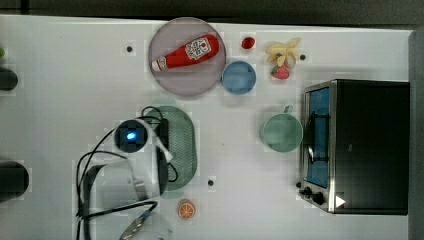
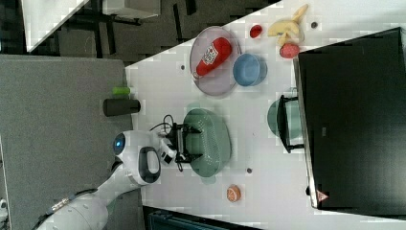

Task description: Drag strainer right to left.

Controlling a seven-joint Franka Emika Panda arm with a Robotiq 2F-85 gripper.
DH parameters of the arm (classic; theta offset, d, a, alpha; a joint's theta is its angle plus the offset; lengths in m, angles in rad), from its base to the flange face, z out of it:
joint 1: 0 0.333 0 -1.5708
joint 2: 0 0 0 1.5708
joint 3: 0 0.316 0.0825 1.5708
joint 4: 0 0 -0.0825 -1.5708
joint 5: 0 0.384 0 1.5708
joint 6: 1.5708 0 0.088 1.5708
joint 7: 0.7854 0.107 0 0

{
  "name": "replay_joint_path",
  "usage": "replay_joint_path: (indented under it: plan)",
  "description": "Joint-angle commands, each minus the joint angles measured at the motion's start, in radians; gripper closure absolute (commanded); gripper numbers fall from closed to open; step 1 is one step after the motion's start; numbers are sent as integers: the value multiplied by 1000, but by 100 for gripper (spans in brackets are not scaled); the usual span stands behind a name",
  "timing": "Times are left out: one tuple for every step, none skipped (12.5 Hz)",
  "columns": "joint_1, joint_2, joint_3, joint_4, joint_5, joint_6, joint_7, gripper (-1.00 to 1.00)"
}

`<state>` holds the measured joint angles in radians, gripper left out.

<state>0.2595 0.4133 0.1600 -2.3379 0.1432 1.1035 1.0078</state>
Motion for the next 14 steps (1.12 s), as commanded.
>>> replay_joint_path:
  plan:
    - [90,33,8,68,24,-5,140,-100]
    - [107,47,8,94,24,-4,163,-100]
    - [124,62,8,121,24,-8,186,-100]
    - [142,77,9,145,24,-9,204,-100]
    - [159,92,9,166,24,-9,214,-100]
    - [175,107,8,185,25,-9,221,-100]
    - [191,121,8,204,25,-8,222,-100]
    - [205,133,8,223,27,-8,222,-100]
    - [220,145,8,241,28,-8,227,-100]
    - [234,156,8,261,29,-9,244,-100]
    - [247,168,8,280,29,-9,276,-100]
    - [261,181,8,302,29,-9,308,-100]
    - [275,194,8,324,28,-9,338,-100]
    - [289,207,8,345,29,-8,347,-100]
